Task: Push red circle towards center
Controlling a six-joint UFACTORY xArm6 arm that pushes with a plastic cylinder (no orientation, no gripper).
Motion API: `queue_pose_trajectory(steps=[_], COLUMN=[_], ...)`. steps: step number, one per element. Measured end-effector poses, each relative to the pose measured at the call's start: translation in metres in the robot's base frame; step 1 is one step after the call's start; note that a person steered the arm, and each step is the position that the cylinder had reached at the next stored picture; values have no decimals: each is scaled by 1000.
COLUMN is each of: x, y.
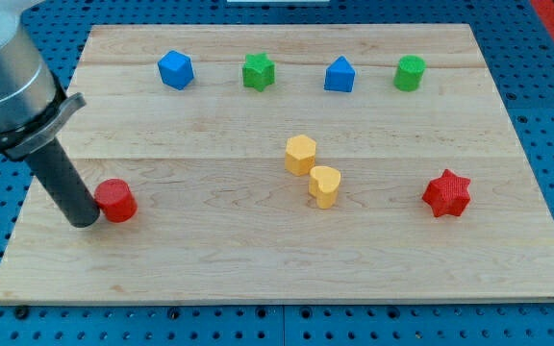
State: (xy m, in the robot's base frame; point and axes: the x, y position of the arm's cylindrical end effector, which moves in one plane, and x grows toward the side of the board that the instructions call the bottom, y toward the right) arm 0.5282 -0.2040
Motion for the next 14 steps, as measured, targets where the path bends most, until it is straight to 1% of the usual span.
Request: queue_pose_trajectory(steps=[1, 2, 3, 4, 6, 8, 9, 11, 12, 14], x=[-16, -34, -46, -61, -60, -60, -60, -59, -48, -43], y=[18, 22, 15, -12, -7, 56, 68, 51, 51, 51])
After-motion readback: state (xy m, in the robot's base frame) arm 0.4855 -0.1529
